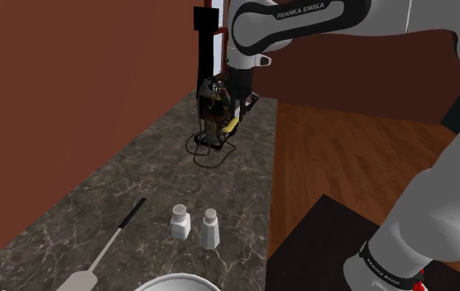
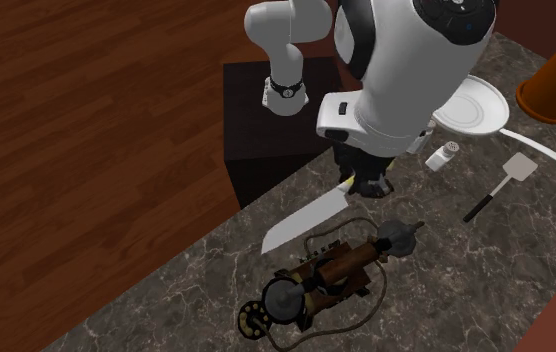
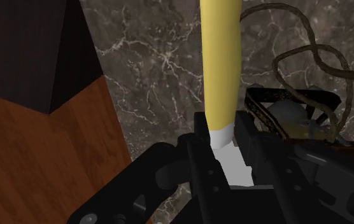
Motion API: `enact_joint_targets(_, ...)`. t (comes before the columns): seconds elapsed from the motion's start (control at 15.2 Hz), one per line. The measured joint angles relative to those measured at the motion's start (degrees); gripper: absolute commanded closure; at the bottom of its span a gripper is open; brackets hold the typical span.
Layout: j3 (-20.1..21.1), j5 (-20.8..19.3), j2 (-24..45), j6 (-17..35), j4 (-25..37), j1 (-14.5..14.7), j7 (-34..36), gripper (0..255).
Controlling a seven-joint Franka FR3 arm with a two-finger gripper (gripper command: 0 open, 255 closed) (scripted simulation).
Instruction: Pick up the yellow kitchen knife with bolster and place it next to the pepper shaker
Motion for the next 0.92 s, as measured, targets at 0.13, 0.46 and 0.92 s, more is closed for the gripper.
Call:
enact_joint_targets(0.13,1.38,0.3,-1.59,0.26,-1.84,1.26,2.55,255)
enact_joint_targets(0.46,4.85,0.87,-2.81,0.52,-3.33,4.25,8.81,255)
enact_joint_targets(0.92,9.6,1.21,-2.12,1.08,-3.2,8.16,17.35,255)
